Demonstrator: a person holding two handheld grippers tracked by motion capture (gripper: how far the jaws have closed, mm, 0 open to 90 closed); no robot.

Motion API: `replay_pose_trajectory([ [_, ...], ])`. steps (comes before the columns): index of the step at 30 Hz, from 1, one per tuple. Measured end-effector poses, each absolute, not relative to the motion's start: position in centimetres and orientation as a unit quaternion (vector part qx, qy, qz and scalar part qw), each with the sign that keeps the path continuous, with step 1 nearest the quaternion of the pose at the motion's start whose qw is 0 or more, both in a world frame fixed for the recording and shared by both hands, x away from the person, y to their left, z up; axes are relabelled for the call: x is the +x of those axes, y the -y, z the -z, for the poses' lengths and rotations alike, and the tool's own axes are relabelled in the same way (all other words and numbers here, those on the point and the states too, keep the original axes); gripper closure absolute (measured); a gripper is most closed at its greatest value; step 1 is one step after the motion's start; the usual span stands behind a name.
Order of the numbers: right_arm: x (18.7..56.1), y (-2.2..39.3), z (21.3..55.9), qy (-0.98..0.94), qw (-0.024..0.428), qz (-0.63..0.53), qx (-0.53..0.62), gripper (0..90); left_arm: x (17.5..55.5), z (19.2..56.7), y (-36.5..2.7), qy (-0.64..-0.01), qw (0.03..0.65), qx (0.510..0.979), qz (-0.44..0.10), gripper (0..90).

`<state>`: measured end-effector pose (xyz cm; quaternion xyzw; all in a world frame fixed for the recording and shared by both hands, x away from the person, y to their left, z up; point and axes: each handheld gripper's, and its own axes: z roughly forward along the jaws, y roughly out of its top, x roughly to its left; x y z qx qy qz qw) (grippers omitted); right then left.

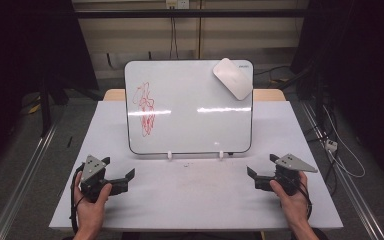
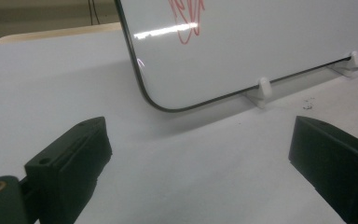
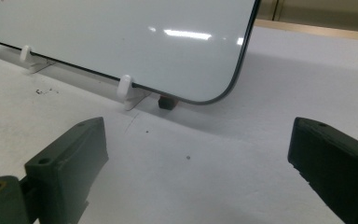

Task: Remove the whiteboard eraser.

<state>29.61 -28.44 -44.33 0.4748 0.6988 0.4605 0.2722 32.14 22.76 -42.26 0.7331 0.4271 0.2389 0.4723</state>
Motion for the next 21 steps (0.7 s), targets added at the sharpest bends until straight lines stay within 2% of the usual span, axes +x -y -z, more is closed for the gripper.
replay_pose_trajectory([
  [15,29.73,28.29,44.08,-0.701,0.271,-0.457,0.476,3.1,32.50,42.48,-22.63,-0.427,0.465,0.738,-0.237,4.9],
  [21,29.93,27.98,43.99,-0.705,0.270,-0.454,0.474,5.6,32.46,42.46,-22.65,-0.422,0.466,0.741,-0.235,4.9],
])
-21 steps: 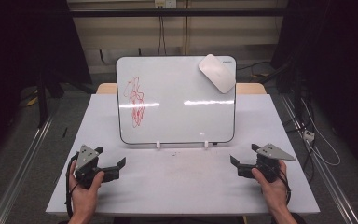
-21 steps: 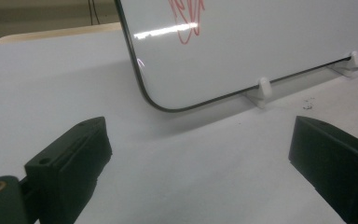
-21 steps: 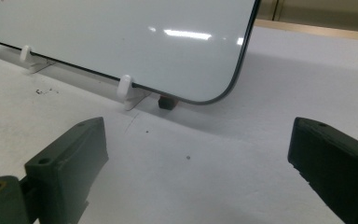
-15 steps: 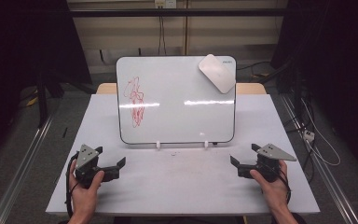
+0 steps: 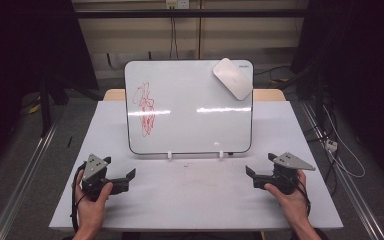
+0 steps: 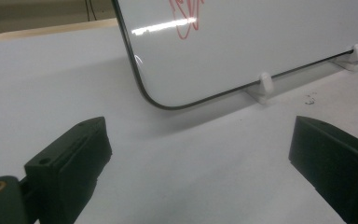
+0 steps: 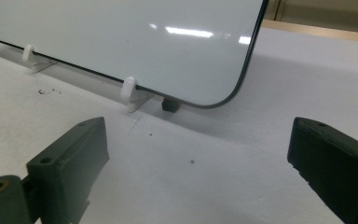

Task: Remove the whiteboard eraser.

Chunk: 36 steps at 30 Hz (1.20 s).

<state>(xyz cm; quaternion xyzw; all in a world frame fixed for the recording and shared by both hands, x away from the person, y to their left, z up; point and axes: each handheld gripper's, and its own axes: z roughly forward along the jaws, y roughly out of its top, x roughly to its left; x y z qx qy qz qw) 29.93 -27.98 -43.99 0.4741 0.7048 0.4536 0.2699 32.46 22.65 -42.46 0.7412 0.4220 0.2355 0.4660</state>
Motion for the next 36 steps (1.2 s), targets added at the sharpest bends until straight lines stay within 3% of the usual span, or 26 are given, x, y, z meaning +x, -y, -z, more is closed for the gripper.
replay_pose_trajectory([
  [11,31.6,27.2,42.2,-0.726,0.280,-0.435,0.454,6.7,32.2,42.4,-22.7,-0.415,0.463,0.747,-0.236,4.9],
  [14,32.7,26.5,40.5,-0.738,0.282,-0.426,0.441,5.6,32.1,42.4,-22.7,-0.412,0.465,0.747,-0.238,4.9],
  [21,35.6,25.5,37.6,-0.723,0.338,-0.428,0.424,3.4,32.1,42.3,-22.8,-0.413,0.466,0.745,-0.239,4.9],
  [32,39.6,24.7,32.4,-0.735,0.342,-0.421,0.407,8.5,32.3,42.4,-22.9,-0.413,0.466,0.745,-0.238,4.9],
  [34,40.0,23.9,31.6,-0.735,0.390,-0.403,0.381,9.8,32.3,42.3,-22.9,-0.413,0.467,0.745,-0.237,4.9],
  [36,40.6,23.6,31.0,-0.738,0.400,-0.399,0.368,9.7,32.3,42.4,-22.8,-0.412,0.466,0.746,-0.237,4.9],
])
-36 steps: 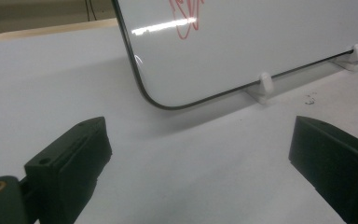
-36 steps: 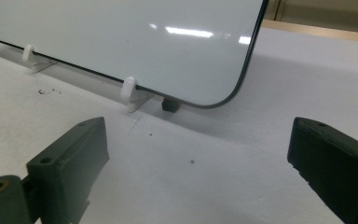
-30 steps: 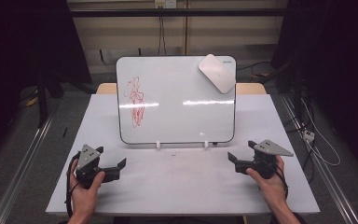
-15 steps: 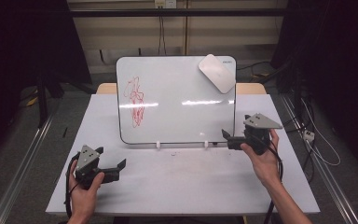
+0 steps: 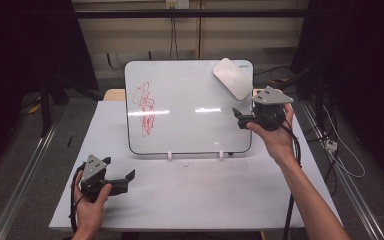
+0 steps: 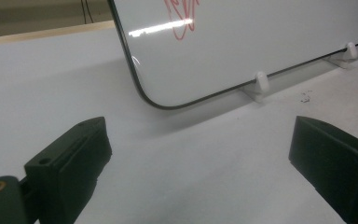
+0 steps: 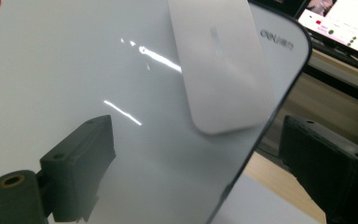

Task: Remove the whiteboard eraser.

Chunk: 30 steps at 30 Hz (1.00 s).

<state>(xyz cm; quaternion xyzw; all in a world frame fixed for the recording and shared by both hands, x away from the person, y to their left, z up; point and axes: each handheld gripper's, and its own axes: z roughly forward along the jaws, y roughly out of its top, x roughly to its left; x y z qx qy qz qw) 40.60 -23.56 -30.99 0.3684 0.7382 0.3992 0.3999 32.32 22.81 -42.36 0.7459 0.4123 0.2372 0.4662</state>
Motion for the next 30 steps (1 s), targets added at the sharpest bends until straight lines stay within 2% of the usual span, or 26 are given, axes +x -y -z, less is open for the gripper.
replay_pose_trajectory([
  [4,42.5,23.0,29.9,-0.751,0.399,-0.385,0.358,9.6,32.3,42.4,-22.7,-0.412,0.466,0.747,-0.233,4.8],
  [7,43.7,22.8,29.4,-0.753,0.401,-0.376,0.362,15.6,32.4,42.5,-22.7,-0.410,0.464,0.750,-0.233,4.8],
  [14,46.0,22.0,28.6,-0.758,0.409,-0.365,0.354,17.6,32.6,42.5,-22.7,-0.411,0.464,0.750,-0.230,4.9],
  [17,46.8,21.4,28.4,-0.767,0.413,-0.348,0.348,21.5,32.5,42.6,-22.7,-0.411,0.466,0.750,-0.228,4.9],
  [21,47.7,20.6,28.5,-0.774,0.418,-0.331,0.340,19.2,32.5,42.6,-22.7,-0.410,0.464,0.753,-0.225,4.8],
  [30,49.1,19.8,28.6,-0.784,0.426,-0.303,0.335,23.4,32.6,42.7,-22.6,-0.407,0.463,0.755,-0.223,4.9],
])
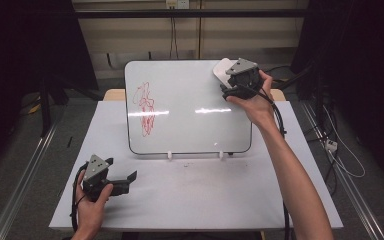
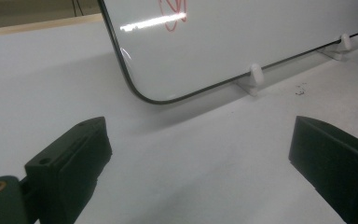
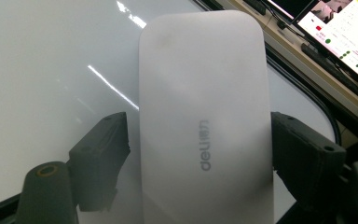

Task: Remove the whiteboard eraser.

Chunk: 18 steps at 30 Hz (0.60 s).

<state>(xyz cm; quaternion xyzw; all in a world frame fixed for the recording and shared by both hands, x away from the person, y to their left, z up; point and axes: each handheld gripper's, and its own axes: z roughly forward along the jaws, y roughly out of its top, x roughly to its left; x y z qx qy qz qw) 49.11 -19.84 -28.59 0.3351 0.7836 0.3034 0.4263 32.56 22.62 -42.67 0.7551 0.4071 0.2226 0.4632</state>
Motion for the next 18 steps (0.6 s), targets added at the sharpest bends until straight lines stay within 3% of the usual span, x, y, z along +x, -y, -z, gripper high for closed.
replay_pose_trajectory([
  [6,49.25,19.86,28.62,-0.784,0.437,-0.290,0.332,30.0,32.63,42.74,-22.56,-0.409,0.463,0.754,-0.221,4.9],
  [18,49.59,19.51,29.17,-0.785,0.449,-0.272,0.330,30.6,32.61,42.66,-22.67,-0.406,0.464,0.755,-0.223,4.8],
])
